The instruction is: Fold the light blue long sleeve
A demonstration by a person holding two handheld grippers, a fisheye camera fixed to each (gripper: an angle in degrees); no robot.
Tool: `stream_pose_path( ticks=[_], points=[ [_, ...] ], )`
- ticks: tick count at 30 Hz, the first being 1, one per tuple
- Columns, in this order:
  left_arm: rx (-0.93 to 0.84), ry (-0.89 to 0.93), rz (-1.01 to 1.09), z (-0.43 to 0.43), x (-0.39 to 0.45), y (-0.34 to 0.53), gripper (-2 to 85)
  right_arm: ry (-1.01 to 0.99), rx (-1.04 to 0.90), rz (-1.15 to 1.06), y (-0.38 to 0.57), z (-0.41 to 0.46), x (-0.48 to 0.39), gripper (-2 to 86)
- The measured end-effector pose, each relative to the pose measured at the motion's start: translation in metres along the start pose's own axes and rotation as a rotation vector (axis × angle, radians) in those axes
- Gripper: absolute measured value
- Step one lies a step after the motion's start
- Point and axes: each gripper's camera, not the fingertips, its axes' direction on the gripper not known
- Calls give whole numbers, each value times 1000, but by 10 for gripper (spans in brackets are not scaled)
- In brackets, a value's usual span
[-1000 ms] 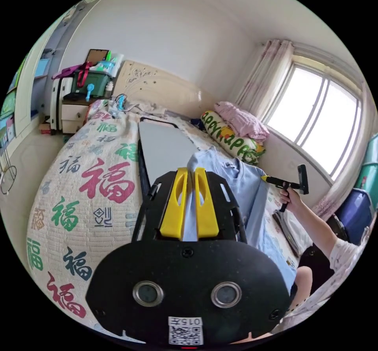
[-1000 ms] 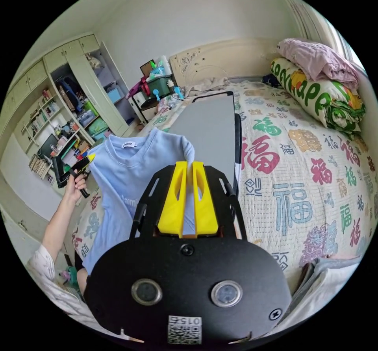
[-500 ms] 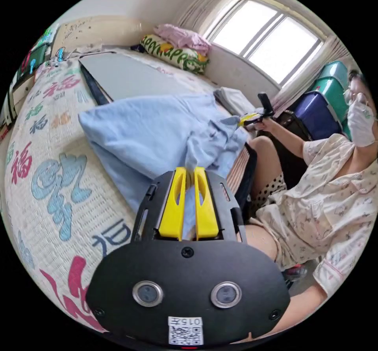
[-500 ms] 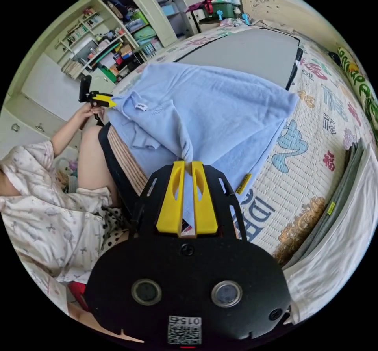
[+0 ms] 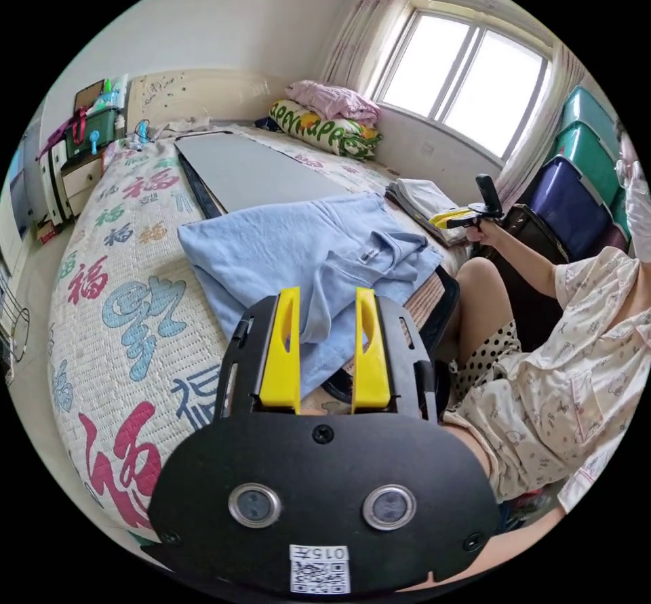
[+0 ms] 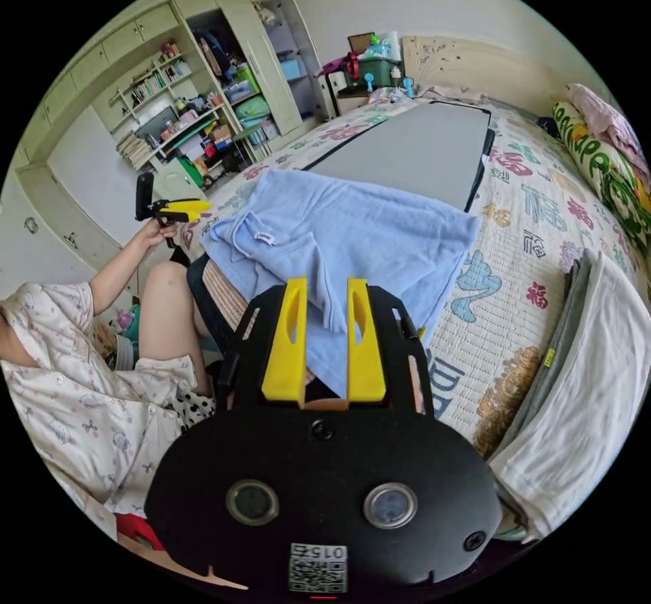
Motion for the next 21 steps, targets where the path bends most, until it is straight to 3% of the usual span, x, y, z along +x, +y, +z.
stream_pose_path(
  ticks=[7, 10, 15, 19, 21],
  points=[
    [-178, 116, -44, 77, 1, -35, 129, -35, -149, 101, -59, 46, 31, 113],
    [-155, 192, 39, 57, 14, -32, 63, -180, -170, 14, -65, 17, 30, 69],
    [-109, 380, 129, 6, 10, -14, 54, -308, -238, -54, -72, -33, 59, 52],
    [26, 348, -18, -32, -45, -6, 67, -223, -66, 133, -103, -79, 148, 67],
    [125, 263, -227, -46, -100, -6, 87, -159, 66, 314, -118, -91, 205, 80]
  ],
)
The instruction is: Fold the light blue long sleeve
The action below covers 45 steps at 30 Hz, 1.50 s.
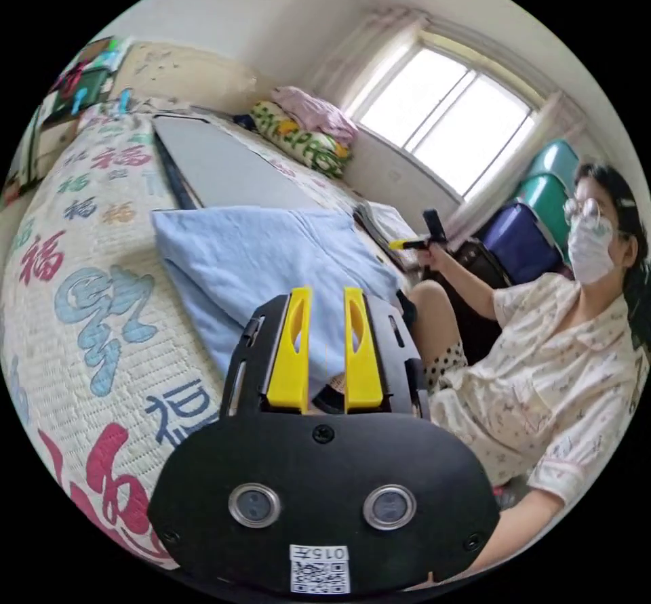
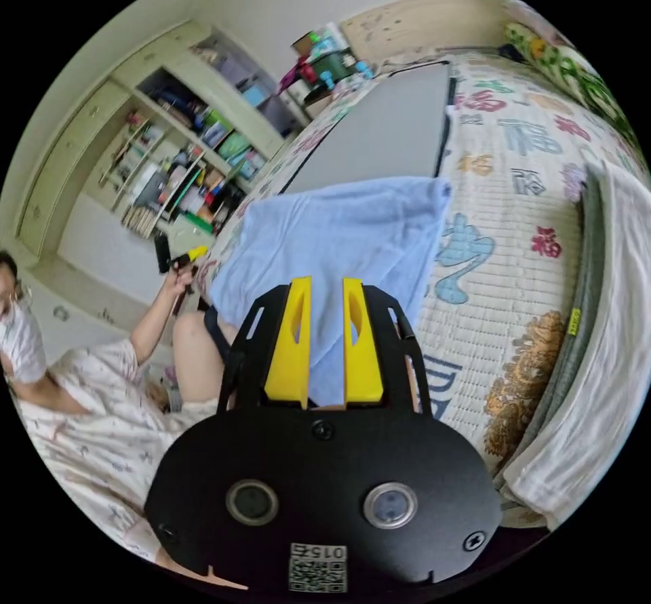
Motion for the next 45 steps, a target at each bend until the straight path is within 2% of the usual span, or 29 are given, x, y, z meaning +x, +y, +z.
stream_pose_path(
  ticks=[2, 5, 9, 12, 16, 22, 24, 26, 30, 36, 40, 45],
  points=[
    [63, -93, -133, -10, -36, -9, 104, -7, 147, 165, -38, -6, 56, 101],
    [106, -254, -280, -14, -88, -22, 122, 65, 183, 278, -83, 13, 102, 123],
    [88, -324, -365, -7, -137, -41, 136, 44, 189, 346, -123, 41, 147, 125],
    [34, -298, -353, 6, -156, -54, 131, 30, 142, 337, -147, 65, 173, 106],
    [-151, -213, -237, 20, -158, -73, 73, 114, 119, 286, -162, 74, 189, 54],
    [-3, -189, -159, -39, -139, -100, 29, 127, 230, 285, -163, 69, 233, 44],
    [23, -263, -165, -38, -142, -103, 29, 247, 221, 244, -162, 90, 247, 44],
    [25, -273, -223, -30, -155, -95, 32, 323, 205, 255, -148, 127, 277, 47],
    [88, -287, -288, -42, -162, -57, 53, 347, 269, 243, -96, 149, 318, 55],
    [176, -400, -248, -103, -109, -6, 99, 309, 449, 177, 9, 103, 353, 42],
    [141, -396, -216, -124, -71, 12, 107, 251, 615, 83, 102, 91, 369, 38],
    [154, -394, -275, -134, -47, 55, 108, 166, 530, -138, 198, 135, 356, 52]
  ],
)
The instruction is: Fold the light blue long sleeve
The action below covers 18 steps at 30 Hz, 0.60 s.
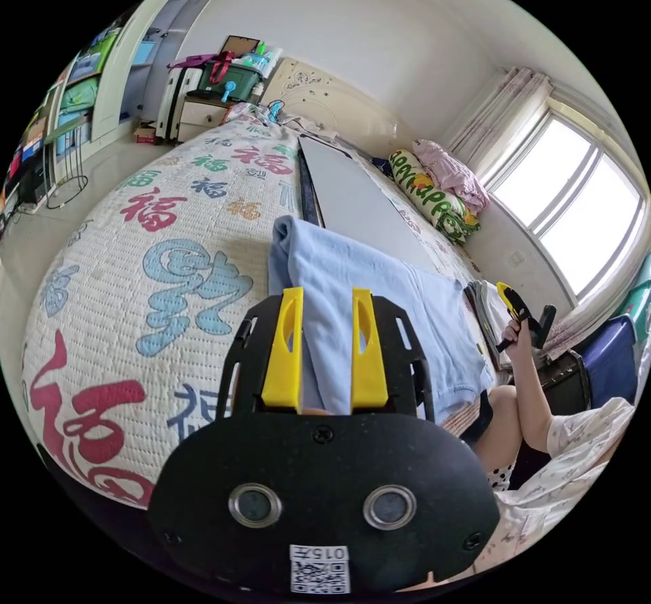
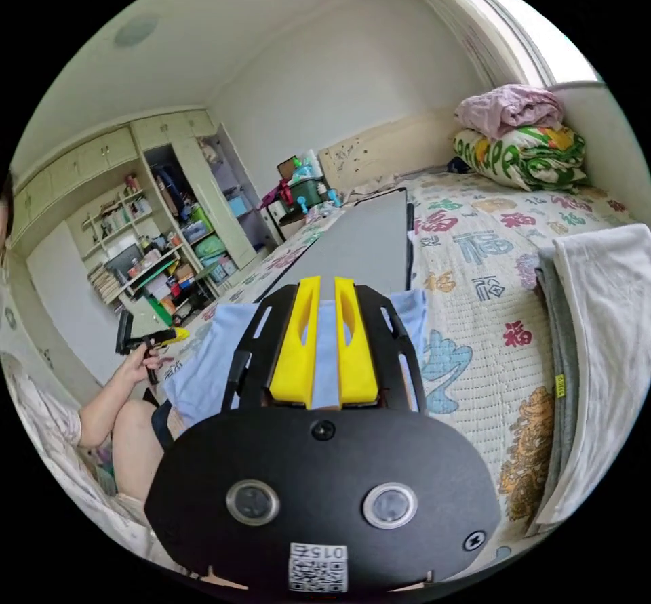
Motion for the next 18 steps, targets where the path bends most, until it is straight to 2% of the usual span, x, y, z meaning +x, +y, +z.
stream_pose_path(
  ticks=[4, 7, 11, 13, 14, 18],
  points=[
    [51, 30, -116, -3, -17, 8, 109, -127, -143, -186, 126, -1, -77, 73],
    [91, 43, -210, 4, -34, 1, 113, -210, -130, -262, 216, 4, -133, 82],
    [132, 22, -248, 17, -58, -16, 122, -261, -311, -425, 298, 48, -196, 97],
    [135, -2, -188, 22, -64, -19, 123, -261, -334, -482, 326, 60, -208, 99],
    [135, -1, -226, 28, -74, -20, 125, -276, -363, -505, 342, 69, -211, 98],
    [66, 127, -291, 59, -110, -48, 131, -291, -449, -515, 389, 104, -206, 100]
  ],
)
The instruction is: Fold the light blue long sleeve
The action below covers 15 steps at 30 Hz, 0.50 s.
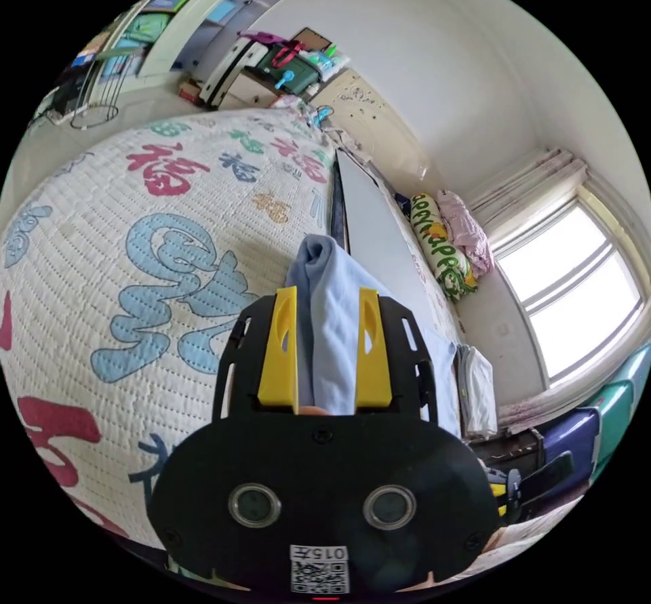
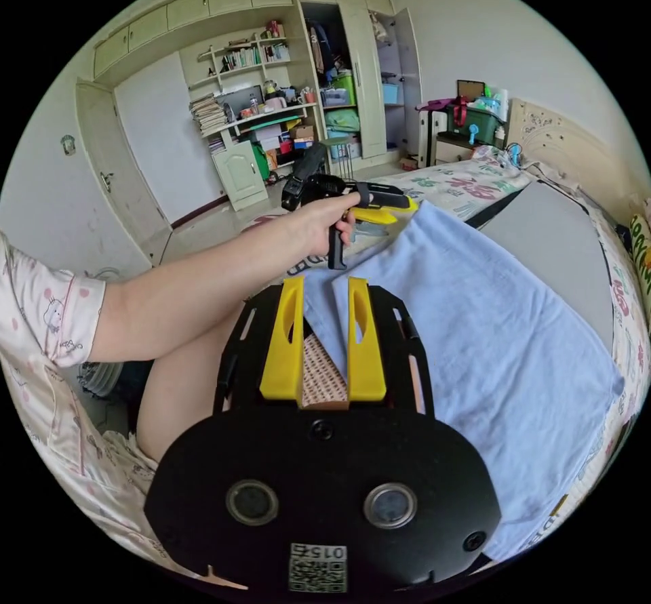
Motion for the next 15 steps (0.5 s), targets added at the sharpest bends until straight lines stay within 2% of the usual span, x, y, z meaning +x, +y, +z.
stream_pose_path(
  ticks=[3, 7, 9, 10, 12, 15],
  points=[
    [28, 66, -48, 16, -12, -11, 131, 35, -55, -20, 25, 41, 0, 102],
    [-19, 37, -13, 43, -11, -34, 129, 34, -178, -56, 54, 97, 3, 95],
    [-99, 22, 11, 67, -11, -46, 119, 77, -217, -68, 67, 112, 5, 59],
    [-123, 28, 30, 76, -10, -52, 97, 122, -242, -74, 75, 118, 8, 9],
    [-137, 74, 35, 83, -9, -59, 61, 86, -284, -89, 87, 122, 14, -3],
    [-130, 113, 63, 88, 1, -72, 29, -73, -267, -16, 104, 112, 30, -6]
  ],
)
